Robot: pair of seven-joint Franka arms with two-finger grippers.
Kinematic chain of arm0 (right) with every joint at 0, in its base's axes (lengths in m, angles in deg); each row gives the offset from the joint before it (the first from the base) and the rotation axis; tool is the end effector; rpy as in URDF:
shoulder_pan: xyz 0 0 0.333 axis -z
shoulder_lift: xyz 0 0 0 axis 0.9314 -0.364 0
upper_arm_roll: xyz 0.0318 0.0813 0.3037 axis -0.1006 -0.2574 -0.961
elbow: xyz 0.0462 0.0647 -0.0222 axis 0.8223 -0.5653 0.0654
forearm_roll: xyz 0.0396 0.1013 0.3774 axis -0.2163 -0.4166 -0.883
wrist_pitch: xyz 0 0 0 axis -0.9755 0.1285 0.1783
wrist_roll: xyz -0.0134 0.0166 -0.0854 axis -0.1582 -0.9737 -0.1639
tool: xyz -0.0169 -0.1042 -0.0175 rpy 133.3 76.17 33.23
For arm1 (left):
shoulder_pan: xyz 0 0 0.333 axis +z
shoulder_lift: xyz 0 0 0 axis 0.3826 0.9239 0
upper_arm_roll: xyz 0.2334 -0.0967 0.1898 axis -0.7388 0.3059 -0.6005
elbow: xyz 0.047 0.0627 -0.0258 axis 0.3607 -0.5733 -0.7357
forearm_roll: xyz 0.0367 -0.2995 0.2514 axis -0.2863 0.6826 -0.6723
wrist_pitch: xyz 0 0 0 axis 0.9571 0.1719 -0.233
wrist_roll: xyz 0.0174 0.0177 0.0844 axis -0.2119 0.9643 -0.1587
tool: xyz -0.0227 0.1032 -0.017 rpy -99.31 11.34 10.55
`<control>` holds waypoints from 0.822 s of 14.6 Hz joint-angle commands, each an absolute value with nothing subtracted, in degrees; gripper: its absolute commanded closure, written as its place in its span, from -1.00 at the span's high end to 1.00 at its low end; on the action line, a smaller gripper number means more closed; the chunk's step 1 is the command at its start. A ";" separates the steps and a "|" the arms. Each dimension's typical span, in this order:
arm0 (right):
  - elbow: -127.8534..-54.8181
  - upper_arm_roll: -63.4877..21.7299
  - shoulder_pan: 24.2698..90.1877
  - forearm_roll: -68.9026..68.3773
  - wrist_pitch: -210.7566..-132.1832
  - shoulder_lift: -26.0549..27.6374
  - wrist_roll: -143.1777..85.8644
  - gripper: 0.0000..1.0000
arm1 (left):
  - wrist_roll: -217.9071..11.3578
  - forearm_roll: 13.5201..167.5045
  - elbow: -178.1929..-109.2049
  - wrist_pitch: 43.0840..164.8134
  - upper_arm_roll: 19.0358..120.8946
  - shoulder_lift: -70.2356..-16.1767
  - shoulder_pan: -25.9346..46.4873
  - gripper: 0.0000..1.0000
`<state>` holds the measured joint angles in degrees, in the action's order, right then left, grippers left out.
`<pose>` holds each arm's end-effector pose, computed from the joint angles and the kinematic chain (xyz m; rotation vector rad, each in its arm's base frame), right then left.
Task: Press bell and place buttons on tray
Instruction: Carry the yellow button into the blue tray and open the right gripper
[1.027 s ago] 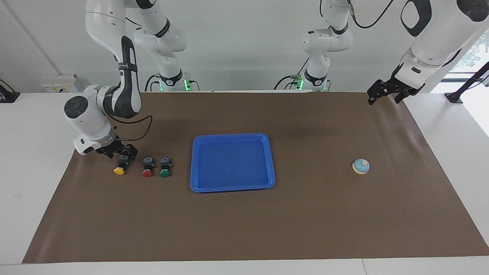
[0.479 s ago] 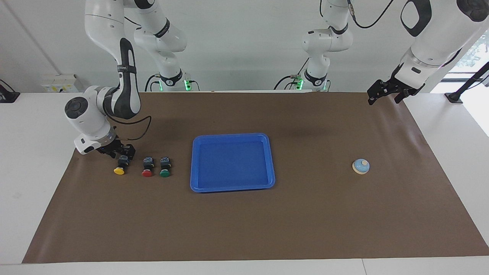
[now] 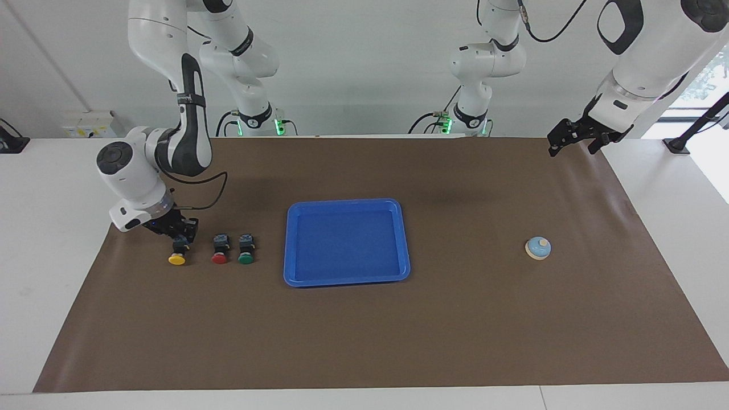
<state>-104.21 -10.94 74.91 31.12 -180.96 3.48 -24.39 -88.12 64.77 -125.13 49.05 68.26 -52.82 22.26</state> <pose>0.5765 -0.0910 0.3362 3.1213 -0.1263 -0.0628 0.5422 -0.0137 0.6075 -3.1237 0.0339 0.2047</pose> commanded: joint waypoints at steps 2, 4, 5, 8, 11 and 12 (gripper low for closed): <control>-93.24 -11.48 67.54 28.31 -169.63 3.56 -13.14 -1.00 | -88.71 65.64 -127.14 50.29 68.17 -54.41 22.49 1.00; -92.88 -11.39 61.48 26.38 -170.58 3.39 -2.78 -1.00 | -88.71 65.55 -127.14 50.29 68.17 -54.41 22.49 1.00; -92.96 -11.39 58.14 26.28 -171.46 3.30 1.01 -1.00 | -88.71 65.64 -127.14 50.29 68.17 -54.32 22.49 1.00; -93.84 -11.39 49.25 25.84 -173.92 1.46 8.50 -1.00 | -88.71 65.64 -127.14 50.29 68.17 -54.41 22.49 1.00; -94.54 -11.39 45.38 25.84 -177.16 -1.52 10.71 -1.00 | -88.71 65.64 -127.14 50.29 68.17 -54.41 22.49 1.00; -95.42 -11.39 44.67 25.93 -179.10 -2.40 11.94 -1.00 | -88.71 65.64 -127.14 50.29 68.17 -54.32 22.49 1.00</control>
